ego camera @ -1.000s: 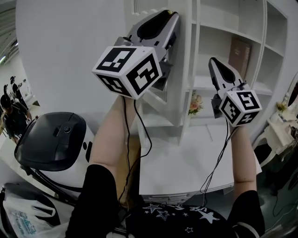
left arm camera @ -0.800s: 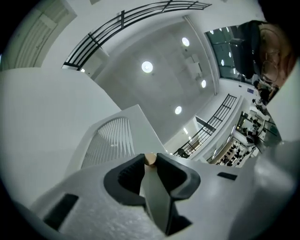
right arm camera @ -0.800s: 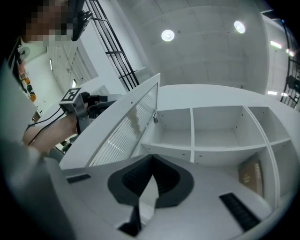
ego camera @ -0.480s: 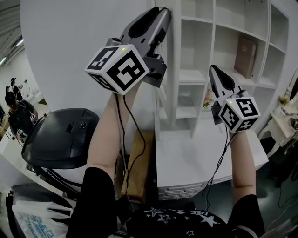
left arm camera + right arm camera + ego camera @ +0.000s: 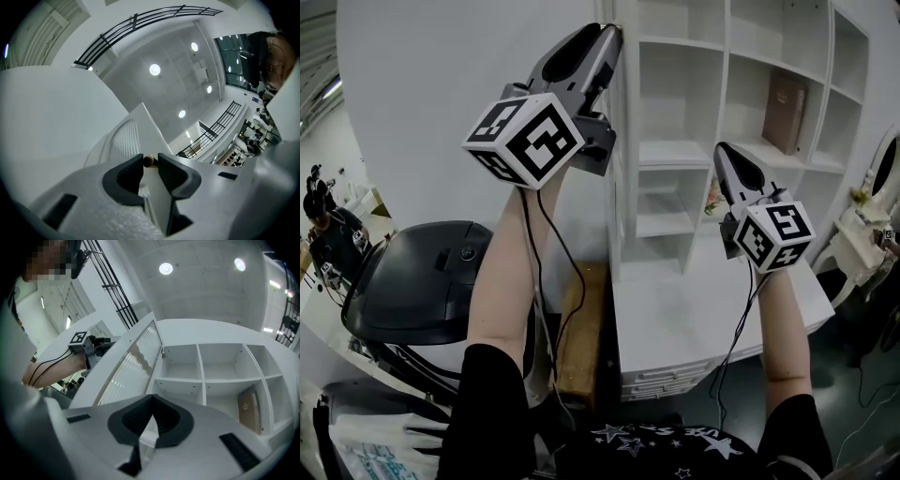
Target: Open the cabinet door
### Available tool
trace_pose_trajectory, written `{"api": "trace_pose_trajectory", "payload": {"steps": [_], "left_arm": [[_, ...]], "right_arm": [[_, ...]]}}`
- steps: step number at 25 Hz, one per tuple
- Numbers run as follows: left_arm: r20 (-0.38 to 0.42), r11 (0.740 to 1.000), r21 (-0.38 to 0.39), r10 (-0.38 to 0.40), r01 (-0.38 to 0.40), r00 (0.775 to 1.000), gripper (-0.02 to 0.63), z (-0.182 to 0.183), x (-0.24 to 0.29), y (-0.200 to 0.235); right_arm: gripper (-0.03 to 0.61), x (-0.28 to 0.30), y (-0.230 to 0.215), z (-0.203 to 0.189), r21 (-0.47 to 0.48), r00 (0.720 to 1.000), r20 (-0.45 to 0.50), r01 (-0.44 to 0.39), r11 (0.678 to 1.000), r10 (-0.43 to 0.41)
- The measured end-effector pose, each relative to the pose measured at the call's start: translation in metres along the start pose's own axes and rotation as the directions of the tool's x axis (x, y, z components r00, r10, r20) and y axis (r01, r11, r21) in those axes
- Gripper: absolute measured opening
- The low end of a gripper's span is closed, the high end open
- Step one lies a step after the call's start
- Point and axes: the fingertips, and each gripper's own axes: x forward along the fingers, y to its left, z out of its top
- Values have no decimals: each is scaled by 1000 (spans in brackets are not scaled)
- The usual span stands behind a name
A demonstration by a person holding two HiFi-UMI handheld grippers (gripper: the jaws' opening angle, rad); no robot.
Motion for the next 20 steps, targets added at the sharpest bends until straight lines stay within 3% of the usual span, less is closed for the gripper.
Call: {"api": "trace_pose_trajectory", "payload": {"steps": [5,10,13,20], "left_arm": [[23,999,23,43,-44,999,104,2,-3,1],[14,991,101,82,-83,997,95,1,-17,3],[4,989,102,103,-103,995,149,1,-28,8],[-41,979,100,184,-179,982,175,-5,-63,-1]], "right_arm": [[6,-10,8,0,-41,999,-29,-17,999,16],[5,-14,19,3,-33,998,-4,-56,998,56],[6,-15,29,-2,-10,996,5,-85,996,85],[6,-37,46,-10,37,991,-13,-131,991,132]]}}
